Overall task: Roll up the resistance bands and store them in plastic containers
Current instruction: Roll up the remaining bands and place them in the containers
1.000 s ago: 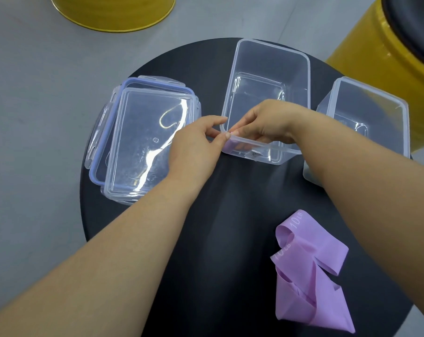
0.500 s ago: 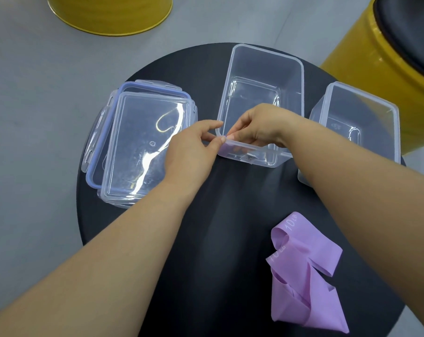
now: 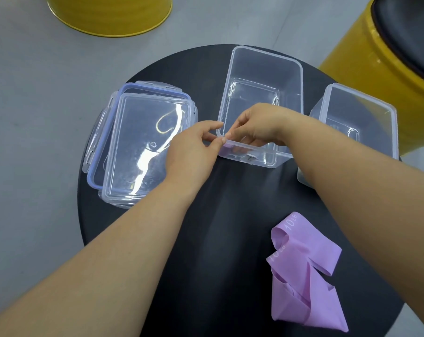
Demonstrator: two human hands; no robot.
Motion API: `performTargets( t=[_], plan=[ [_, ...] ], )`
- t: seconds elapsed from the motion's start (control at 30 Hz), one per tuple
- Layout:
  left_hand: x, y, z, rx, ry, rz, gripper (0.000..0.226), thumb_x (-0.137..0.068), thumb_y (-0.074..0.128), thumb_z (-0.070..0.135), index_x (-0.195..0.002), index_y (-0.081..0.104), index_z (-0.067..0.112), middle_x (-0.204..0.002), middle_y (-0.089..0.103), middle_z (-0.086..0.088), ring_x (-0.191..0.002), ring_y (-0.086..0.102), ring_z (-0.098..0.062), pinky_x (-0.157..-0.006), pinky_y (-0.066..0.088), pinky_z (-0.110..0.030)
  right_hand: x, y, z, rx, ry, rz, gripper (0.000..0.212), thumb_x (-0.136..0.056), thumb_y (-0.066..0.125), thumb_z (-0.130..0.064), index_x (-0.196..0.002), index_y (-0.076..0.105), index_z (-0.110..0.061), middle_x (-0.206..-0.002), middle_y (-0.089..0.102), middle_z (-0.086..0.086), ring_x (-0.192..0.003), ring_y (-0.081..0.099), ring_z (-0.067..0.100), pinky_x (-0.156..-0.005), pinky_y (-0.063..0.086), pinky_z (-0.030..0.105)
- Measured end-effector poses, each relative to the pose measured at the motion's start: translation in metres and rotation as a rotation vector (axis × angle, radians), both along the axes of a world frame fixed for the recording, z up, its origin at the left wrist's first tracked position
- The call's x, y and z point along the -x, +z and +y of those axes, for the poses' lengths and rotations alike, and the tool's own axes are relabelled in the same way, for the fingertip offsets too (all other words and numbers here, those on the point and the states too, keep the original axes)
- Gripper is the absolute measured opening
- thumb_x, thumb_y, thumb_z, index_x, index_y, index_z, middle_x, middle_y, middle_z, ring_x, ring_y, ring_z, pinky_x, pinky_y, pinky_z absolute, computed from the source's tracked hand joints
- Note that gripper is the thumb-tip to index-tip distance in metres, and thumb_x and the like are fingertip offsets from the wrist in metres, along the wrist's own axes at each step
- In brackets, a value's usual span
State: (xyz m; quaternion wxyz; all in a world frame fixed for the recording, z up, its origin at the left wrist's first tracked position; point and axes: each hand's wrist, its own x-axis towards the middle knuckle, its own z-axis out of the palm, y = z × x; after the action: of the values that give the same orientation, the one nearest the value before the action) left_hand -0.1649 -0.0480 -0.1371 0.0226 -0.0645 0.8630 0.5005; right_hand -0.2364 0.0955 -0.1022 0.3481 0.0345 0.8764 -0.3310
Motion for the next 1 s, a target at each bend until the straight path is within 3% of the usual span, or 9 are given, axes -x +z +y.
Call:
performTargets(
  t=[0.57, 0.83, 0.9, 1.0],
  plan=[
    [0.0, 0.002, 0.0, 0.005, 0.001, 0.007, 0.029, -0.088, 0.063, 0.026, -0.116, 0.063, 0.032, -0.086, 0.062, 0.015, -0.082, 0.058, -0.008, -0.083, 0.048, -0.026, -0.002, 0.0, 0.0, -0.036, 0.025, 0.017, 0.012, -0.085, 0.068, -0.026, -0.088, 0.07, -0.014, -0.084, 0.075, 0.004, -0.083, 0.072, 0.019, -0.088, 0.055, 0.036],
    [0.0, 0.002, 0.0, 0.007, 0.011, 0.018, 0.031, -0.087, 0.063, 0.025, -0.118, 0.061, 0.031, -0.084, 0.062, 0.015, -0.082, 0.059, -0.008, -0.082, 0.048, -0.026, -0.002, 0.001, 0.001, -0.039, -0.012, 0.057, 0.019, -0.09, 0.062, -0.027, -0.098, 0.068, -0.01, -0.087, 0.07, 0.002, -0.074, 0.068, 0.014, -0.068, 0.056, 0.024],
    [-0.001, 0.003, -0.001, 0.012, 0.017, 0.011, 0.029, -0.087, 0.063, 0.025, -0.115, 0.061, 0.029, -0.083, 0.061, 0.016, -0.083, 0.06, -0.009, -0.081, 0.049, -0.027, -0.004, 0.002, 0.001, -0.035, -0.036, 0.095, 0.019, -0.091, 0.061, -0.026, -0.098, 0.067, -0.01, -0.084, 0.067, -0.001, -0.068, 0.064, 0.01, -0.06, 0.052, 0.02],
    [-0.003, 0.008, -0.002, 0.023, 0.028, -0.003, 0.021, -0.087, 0.062, 0.026, -0.108, 0.062, 0.026, -0.082, 0.061, 0.016, -0.082, 0.061, -0.01, -0.079, 0.05, -0.029, -0.01, 0.007, 0.001, -0.041, -0.067, 0.22, 0.017, -0.091, 0.059, -0.025, -0.099, 0.067, -0.012, -0.087, 0.067, -0.001, -0.068, 0.06, 0.011, -0.058, 0.049, 0.02]
  ],
)
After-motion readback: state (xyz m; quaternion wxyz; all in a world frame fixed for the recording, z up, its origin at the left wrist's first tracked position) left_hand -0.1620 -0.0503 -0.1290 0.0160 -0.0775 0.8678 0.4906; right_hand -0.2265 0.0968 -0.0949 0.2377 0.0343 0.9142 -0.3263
